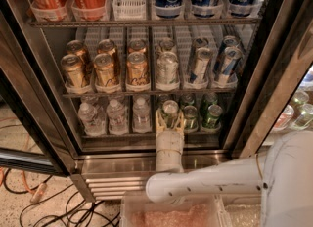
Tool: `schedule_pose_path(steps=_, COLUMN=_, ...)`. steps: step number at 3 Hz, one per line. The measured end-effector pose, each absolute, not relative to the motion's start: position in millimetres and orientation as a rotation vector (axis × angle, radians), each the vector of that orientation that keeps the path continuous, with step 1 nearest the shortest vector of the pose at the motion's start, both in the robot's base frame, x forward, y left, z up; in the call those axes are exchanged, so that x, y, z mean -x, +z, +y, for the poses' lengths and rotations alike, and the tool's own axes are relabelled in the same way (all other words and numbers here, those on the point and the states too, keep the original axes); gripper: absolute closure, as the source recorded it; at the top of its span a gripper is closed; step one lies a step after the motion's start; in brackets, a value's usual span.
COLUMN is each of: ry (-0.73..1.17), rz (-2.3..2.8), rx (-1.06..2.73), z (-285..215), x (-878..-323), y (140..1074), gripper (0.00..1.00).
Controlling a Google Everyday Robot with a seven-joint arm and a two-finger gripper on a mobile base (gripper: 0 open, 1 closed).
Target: Pick green can from bottom shelf of fridge
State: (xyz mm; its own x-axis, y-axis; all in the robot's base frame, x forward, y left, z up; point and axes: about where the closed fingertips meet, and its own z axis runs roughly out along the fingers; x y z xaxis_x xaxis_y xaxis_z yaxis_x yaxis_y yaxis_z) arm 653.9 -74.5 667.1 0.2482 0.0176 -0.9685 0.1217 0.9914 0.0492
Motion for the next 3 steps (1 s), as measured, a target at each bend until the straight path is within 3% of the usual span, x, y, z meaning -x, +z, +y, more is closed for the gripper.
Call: schedule_pose_path(steps=3, ry=-0.142, rz=1.461, rx=-0.108, z=-97, x=-554, y=660, gripper=1.0)
